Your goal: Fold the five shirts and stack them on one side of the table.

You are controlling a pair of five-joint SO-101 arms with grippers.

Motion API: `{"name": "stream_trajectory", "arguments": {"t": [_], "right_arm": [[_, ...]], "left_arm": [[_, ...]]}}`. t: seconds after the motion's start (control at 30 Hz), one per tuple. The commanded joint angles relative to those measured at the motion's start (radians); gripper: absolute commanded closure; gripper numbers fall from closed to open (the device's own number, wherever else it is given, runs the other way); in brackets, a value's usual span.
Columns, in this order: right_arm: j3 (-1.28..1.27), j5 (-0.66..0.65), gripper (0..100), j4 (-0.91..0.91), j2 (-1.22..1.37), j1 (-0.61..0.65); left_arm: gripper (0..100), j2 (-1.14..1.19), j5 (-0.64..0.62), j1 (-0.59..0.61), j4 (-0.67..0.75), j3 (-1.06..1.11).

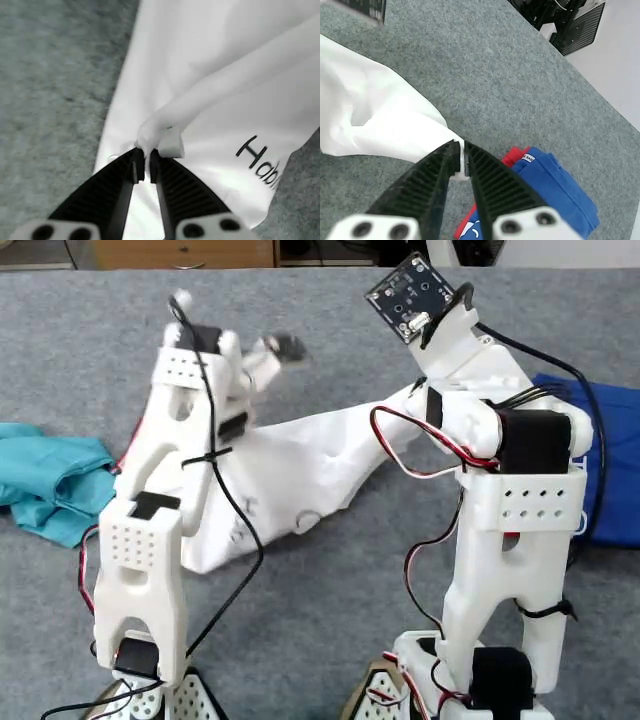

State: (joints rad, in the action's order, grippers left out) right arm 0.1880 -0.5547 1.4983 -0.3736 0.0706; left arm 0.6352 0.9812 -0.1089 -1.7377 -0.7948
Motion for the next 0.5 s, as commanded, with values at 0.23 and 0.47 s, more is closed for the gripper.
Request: {"name": "stream_trajectory", "arguments": {"t": [0.23, 0.47], "right_arm": [[0.268, 0.011, 99.5, -0.015, -0.007, 0.012], [0.501, 0.005, 99.5, -0.124, -0.005, 0.012]], "left_arm": [[98, -0.377, -0.152, 0.115, -0.018, -0.215], [98, -0.530, -0.249, 0.230, -0.012, -0.299]]}}
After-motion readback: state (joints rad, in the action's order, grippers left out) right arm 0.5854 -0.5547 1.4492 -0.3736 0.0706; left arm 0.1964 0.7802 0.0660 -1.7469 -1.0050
